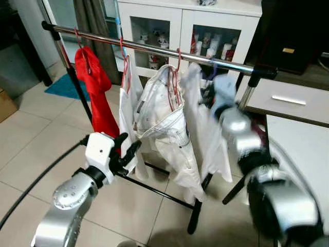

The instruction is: Hang hanger

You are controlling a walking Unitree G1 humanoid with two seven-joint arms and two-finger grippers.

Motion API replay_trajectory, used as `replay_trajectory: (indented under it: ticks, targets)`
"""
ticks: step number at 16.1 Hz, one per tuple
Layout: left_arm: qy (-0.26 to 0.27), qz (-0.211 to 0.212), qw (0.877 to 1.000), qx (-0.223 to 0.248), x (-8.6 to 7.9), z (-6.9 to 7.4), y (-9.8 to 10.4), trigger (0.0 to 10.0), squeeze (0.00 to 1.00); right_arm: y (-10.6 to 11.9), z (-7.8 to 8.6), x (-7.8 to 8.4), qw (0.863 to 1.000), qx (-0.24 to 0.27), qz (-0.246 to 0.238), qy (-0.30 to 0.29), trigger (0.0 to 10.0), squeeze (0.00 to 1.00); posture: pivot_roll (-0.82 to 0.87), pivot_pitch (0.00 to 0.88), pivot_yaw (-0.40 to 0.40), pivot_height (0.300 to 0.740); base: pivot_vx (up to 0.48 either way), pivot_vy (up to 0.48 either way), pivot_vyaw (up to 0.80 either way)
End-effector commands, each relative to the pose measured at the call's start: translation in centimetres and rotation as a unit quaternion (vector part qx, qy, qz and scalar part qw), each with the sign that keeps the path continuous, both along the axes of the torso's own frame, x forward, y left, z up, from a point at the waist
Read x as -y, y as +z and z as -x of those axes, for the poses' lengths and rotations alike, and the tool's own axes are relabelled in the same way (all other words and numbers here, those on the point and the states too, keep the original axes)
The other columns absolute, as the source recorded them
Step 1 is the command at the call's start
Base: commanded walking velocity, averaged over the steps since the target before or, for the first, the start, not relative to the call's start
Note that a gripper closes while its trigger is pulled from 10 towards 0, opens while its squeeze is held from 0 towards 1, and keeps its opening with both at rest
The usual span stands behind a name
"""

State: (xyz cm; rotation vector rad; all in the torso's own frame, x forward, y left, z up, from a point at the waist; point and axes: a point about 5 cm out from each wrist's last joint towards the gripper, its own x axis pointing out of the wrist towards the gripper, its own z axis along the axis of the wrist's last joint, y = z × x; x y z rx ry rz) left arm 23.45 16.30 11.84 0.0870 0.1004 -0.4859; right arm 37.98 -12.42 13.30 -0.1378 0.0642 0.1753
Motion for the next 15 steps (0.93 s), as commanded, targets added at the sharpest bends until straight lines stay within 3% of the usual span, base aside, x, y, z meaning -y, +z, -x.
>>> replay_trajectory:
  ticks: [1,5,8,15]
  targets:
    - [0.001,-0.006,1.000,-0.001,0.1,0.2,-0.3,10.0,0.00,0.8,0.0,-0.1,1.000,0.019,0.001,0.004,0.0,0.00,0.06,0.000,-0.014,0.740,0.000,0.000,0.00]
    - [0.018,-0.012,1.000,-0.002,-0.3,0.2,-0.6,10.0,0.00,-0.6,3.3,0.0,0.999,0.027,0.019,0.008,0.0,0.00,0.04,0.000,-0.025,0.740,0.000,0.000,0.00]
    - [0.031,-0.014,0.999,-0.003,-0.7,0.4,-0.9,10.0,0.00,-0.9,5.3,1.0,1.000,0.015,-0.016,-0.015,0.0,0.00,0.04,0.000,-0.036,0.740,-0.080,0.000,0.00]
    - [0.035,-0.009,0.999,0.005,-0.8,0.6,-0.5,10.0,0.00,-1.1,6.3,1.2,0.999,-0.020,-0.040,-0.008,0.0,0.00,0.06,0.009,-0.050,0.740,-0.294,0.000,0.00]
